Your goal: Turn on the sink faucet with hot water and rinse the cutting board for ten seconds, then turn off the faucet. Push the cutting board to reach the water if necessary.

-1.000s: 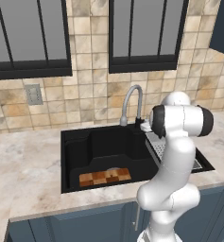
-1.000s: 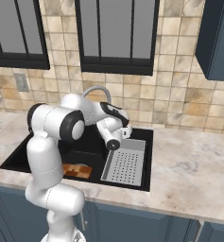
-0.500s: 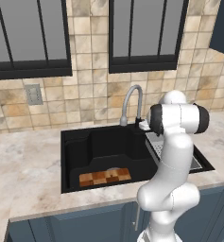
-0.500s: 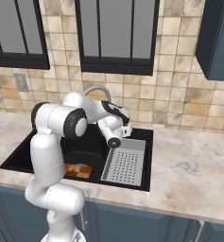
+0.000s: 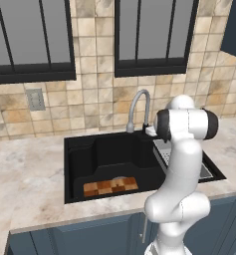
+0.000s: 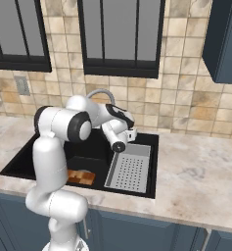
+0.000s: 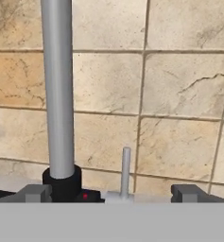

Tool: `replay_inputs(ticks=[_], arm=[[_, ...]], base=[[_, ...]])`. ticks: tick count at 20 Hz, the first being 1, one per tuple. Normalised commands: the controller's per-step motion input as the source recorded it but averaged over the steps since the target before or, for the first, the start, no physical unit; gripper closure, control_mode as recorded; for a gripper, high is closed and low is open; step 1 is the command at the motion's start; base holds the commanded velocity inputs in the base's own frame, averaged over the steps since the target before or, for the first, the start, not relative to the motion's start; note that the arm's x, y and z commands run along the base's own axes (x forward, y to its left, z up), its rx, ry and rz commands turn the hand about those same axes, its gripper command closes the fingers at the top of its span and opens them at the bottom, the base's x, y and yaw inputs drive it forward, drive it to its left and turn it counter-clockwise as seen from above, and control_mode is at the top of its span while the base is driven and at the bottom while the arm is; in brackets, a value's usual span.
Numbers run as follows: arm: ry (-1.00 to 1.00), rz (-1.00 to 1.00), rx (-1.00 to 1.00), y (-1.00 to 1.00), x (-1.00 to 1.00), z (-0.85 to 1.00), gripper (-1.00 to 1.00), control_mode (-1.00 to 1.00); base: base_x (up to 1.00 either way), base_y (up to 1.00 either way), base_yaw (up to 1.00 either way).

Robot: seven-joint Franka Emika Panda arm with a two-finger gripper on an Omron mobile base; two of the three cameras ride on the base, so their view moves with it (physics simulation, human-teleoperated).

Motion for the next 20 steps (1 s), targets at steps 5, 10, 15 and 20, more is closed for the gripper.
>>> replay_inputs(ticks=[5, 10, 15, 20], arm=[[0.0, 0.0, 0.04, 0.0, 0.08, -0.02, -1.0, -1.0], [0.0, 0.0, 0.03, 0.0, 0.08, -0.03, -1.0, -1.0], [0.0, 0.0, 0.01, 0.0, 0.0, -0.08, -1.0, -1.0], [0.0, 0.0, 0.01, 0.0, 0.08, -0.01, -1.0, -1.0]], base=[[0.0, 0.0, 0.0], [0.0, 0.0, 0.0], [0.0, 0.0, 0.0], [0.0, 0.0, 0.0]])
